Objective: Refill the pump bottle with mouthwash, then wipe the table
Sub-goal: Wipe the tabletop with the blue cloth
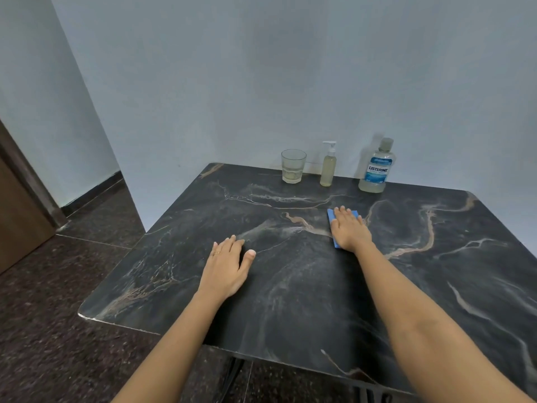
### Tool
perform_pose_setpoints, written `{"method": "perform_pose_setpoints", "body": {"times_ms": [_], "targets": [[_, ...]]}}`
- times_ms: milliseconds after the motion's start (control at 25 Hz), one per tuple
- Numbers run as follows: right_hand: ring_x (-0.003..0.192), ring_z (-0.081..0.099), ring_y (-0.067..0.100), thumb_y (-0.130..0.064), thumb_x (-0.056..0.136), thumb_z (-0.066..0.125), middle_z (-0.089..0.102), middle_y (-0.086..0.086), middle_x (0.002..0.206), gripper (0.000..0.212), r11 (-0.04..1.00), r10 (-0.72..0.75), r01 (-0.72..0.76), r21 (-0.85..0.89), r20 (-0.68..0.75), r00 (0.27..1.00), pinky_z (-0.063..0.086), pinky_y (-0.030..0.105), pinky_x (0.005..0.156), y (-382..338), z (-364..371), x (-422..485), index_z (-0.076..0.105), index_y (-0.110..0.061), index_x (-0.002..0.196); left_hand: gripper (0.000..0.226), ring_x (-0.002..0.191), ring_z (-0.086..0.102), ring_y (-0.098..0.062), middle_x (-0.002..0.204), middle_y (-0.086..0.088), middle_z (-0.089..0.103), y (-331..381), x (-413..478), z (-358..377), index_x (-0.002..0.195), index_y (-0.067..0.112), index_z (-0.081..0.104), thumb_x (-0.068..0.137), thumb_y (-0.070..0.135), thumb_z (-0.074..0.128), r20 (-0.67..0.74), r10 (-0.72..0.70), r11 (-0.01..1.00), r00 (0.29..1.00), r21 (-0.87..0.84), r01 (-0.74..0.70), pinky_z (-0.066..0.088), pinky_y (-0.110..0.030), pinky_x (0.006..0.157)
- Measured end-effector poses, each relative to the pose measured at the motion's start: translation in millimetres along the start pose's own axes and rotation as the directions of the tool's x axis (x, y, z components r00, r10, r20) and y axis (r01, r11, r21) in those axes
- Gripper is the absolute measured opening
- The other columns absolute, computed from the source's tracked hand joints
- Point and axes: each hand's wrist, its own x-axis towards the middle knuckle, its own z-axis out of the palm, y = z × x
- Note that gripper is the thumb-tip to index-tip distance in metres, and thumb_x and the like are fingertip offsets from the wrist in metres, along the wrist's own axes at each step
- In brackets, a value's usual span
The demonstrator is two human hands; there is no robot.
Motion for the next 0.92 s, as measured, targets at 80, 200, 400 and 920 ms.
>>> {"method": "perform_pose_setpoints", "body": {"times_ms": [80, 200, 400, 920], "targets": [[0.149, 0.004, 0.018, -0.029, 0.101, 0.013, 0.006, 0.004, 0.161, 0.055, 0.999, 0.051, -0.051, 0.015, -0.009, 0.999, 0.002, 0.039, 0.121, 21.7, -4.4, -26.7, 0.011, -0.012, 0.153, 0.058, 0.145, 0.022, -0.021, 0.152, -0.01, 0.035, 7.8, -9.3, 1.5, 0.141, 0.013, 0.042, 0.099, 0.05, 0.026, 0.015, -0.002, 1.0, 1.0, -0.003, 0.002, 0.005, -0.038, 0.12], [0.149, 0.002, 0.017, -0.029, 0.101, 0.012, 0.005, 0.003, 0.161, 0.055, 0.992, 0.119, -0.118, 0.038, -0.016, 0.993, 0.001, 0.039, 0.122, 43.9, -6.8, -74.3, 0.01, -0.013, 0.153, 0.058, 0.145, 0.022, -0.021, 0.153, -0.011, 0.033, 17.3, -24.1, 3.5, 0.142, 0.013, 0.041, 0.1, 0.049, 0.026, 0.046, 0.001, 1.0, 0.999, -0.004, -0.001, 0.005, -0.037, 0.12], [0.149, 0.0, 0.015, -0.03, 0.102, 0.013, 0.003, 0.002, 0.161, 0.055, 0.989, 0.147, -0.146, 0.026, -0.003, 0.989, -0.001, 0.036, 0.121, 42.9, -2.6, -167.2, 0.007, -0.012, 0.153, 0.055, 0.145, 0.022, -0.022, 0.152, -0.012, 0.034, 28.8, -52.5, 0.7, 0.141, 0.01, 0.042, 0.101, 0.045, 0.028, 0.018, 0.02, 0.999, 1.0, -0.03, -0.019, 0.005, -0.038, 0.12], [0.148, -0.007, 0.015, -0.058, 0.093, 0.033, -0.004, 0.001, 0.161, 0.081, 0.905, -0.418, 0.425, -0.028, 0.136, 0.898, -0.005, 0.037, 0.121, -116.6, 44.9, -281.2, 0.0, -0.016, 0.153, 0.048, 0.139, 0.033, -0.023, 0.14, -0.011, 0.049, 25.3, -83.1, -10.2, 0.13, 0.005, 0.051, 0.102, 0.038, 0.03, 0.012, -0.002, 0.971, 1.0, -0.241, 0.005, 0.011, -0.042, 0.119]]}}
